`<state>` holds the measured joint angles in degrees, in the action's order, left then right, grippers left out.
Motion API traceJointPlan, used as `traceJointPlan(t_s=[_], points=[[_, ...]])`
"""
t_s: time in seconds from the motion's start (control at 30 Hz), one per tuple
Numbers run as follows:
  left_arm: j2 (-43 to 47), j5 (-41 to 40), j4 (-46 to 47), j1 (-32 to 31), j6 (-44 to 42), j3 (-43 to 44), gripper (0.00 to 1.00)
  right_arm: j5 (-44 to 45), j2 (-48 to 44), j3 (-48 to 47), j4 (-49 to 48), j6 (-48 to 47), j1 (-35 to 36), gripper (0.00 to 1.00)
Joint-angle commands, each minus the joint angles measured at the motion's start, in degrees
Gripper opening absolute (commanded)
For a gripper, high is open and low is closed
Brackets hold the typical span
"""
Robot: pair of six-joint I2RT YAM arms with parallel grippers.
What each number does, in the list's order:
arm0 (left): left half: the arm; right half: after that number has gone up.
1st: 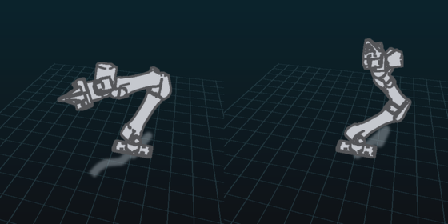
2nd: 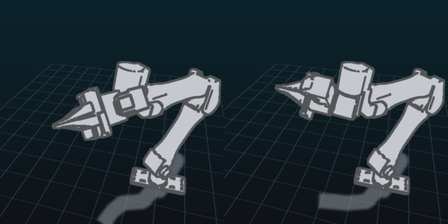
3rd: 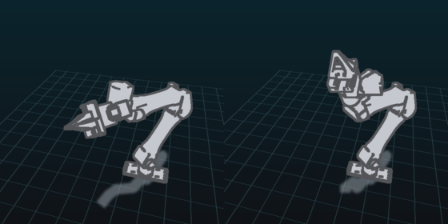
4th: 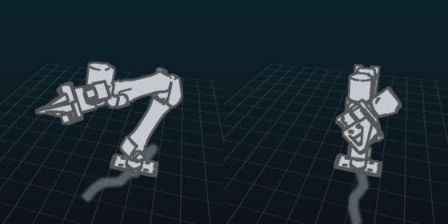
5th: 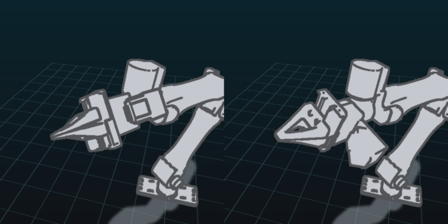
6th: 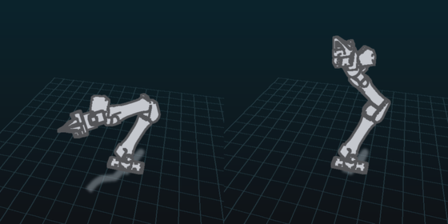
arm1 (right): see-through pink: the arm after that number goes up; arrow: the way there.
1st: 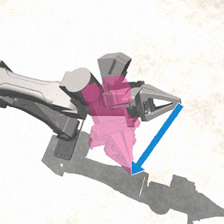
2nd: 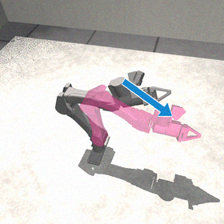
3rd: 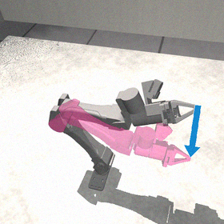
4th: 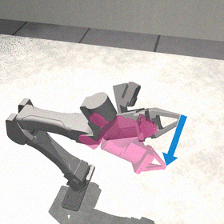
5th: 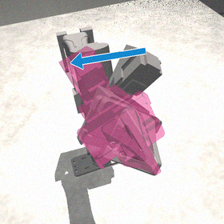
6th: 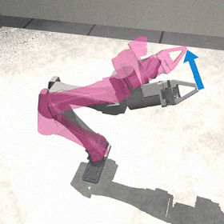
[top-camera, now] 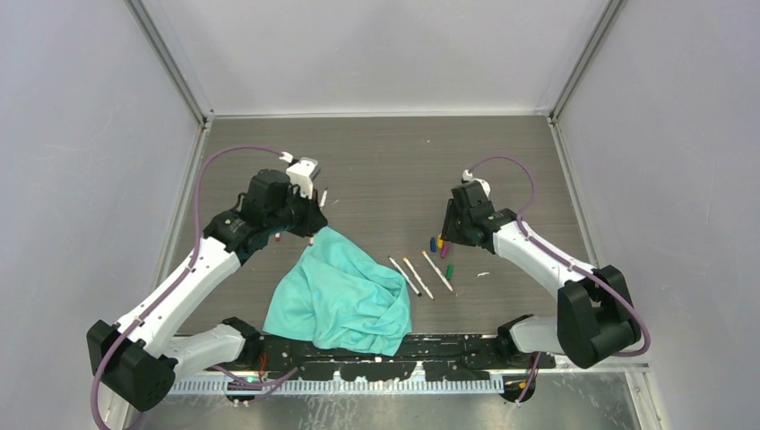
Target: Insert the pens into the pen caps
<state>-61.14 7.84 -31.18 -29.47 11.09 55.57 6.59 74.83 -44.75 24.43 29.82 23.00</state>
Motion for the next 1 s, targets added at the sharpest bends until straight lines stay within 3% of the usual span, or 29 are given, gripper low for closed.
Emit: traceJointPlan(t_s=[0.0, 0.53, 0.97], points=[[0.1, 0.3, 1.4, 0.2, -0.5, 1.6, 0.0, 2.8, 0.5, 1.5, -1.5, -0.2, -0.1, 0.44], [-0.4, 1.6, 1.3, 0.2, -0.5, 1.6, 0.0, -2.0, 3.6, 5.2, -7.9, -0.2, -0.1, 0.36], [-0.9, 2.4, 1.4, 0.2, -0.6, 1.6, 0.0, 0.6, 6.9, 4.6, -8.8, -1.2, 0.0, 0.32]])
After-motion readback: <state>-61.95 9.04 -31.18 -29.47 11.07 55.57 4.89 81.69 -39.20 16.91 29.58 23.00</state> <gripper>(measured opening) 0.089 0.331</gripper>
